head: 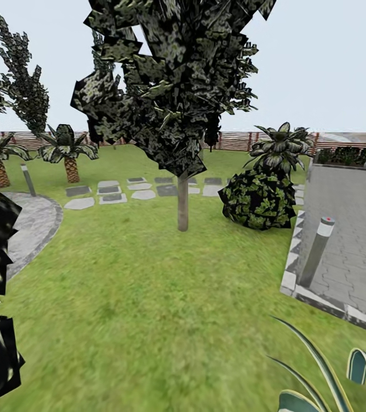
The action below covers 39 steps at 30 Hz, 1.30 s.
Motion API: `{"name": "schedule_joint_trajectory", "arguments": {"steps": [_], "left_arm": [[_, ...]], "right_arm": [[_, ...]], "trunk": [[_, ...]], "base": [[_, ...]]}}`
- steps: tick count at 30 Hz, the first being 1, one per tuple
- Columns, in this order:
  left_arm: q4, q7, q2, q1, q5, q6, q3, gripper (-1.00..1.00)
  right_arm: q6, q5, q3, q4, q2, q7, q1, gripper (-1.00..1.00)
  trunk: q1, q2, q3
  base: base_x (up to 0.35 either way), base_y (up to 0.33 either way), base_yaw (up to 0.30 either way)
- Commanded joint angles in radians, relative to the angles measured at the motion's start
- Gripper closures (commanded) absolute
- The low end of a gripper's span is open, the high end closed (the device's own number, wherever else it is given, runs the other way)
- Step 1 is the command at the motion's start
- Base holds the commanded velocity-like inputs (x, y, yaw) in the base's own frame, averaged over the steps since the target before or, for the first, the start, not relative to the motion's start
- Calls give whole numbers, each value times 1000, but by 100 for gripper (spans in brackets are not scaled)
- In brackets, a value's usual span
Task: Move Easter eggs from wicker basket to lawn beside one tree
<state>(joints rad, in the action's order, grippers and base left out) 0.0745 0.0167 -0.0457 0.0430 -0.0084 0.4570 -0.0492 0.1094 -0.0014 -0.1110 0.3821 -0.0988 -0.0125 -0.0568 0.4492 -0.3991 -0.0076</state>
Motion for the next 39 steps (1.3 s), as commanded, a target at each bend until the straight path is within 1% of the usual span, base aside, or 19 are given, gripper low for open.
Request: {"name": "schedule_joint_trajectory", "arguments": {"steps": [1,13,39], "left_arm": [[-1,2,0,1,-1,3,-4,-100],[-1,2,0,1,-1,3,-4,-100],[-1,2,0,1,-1,3,-4,-100]], "right_arm": [[6,0,-6,2,-1,-1,0,-100],[6,0,-6,2,-1,-1,0,-100],[6,0,-6,3,-1,-1,0,-100]], "trunk": [[1,-1,-1],[1,-1,-1],[1,-1,-1]], "base": [[262,0,0],[245,0,0],[211,0,0]]}}
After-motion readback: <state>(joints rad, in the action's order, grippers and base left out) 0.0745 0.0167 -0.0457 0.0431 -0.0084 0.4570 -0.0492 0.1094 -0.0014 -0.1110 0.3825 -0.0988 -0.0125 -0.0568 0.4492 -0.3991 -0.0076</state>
